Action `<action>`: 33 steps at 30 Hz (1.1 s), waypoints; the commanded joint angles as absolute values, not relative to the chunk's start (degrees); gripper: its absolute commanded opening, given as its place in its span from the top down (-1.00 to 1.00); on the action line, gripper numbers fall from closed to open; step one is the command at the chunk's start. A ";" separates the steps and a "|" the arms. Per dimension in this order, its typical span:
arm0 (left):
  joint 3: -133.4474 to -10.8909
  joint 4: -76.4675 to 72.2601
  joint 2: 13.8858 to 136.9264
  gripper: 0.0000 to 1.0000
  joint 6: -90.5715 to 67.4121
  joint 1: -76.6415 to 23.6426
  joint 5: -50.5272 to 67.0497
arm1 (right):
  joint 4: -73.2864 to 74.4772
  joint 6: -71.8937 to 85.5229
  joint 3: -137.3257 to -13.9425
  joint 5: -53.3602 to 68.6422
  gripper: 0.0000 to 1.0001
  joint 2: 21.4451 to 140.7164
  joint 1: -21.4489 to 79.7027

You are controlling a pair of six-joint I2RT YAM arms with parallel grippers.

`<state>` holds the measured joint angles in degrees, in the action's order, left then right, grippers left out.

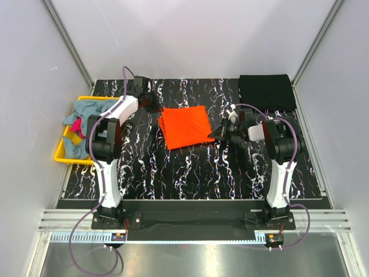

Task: Fold and stack the t-shirts
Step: Fold the tshirt

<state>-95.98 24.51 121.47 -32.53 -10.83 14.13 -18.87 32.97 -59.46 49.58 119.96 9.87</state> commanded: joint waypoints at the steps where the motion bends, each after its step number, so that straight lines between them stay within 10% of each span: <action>1: -96.68 24.34 116.62 1.00 -31.38 -9.67 10.10 | -25.04 35.94 -57.49 49.40 1.00 119.27 10.98; 14: -100.46 24.08 126.39 0.96 -30.50 -7.21 10.29 | -23.04 38.76 -55.99 45.89 0.71 115.14 12.39; 20: -99.15 26.72 119.55 0.30 -30.85 -7.03 4.92 | -17.49 39.73 -53.79 42.63 0.33 110.92 13.27; 33: -72.90 22.77 101.52 0.26 -31.02 -18.71 9.84 | -19.16 38.76 -45.63 37.71 0.92 107.15 16.00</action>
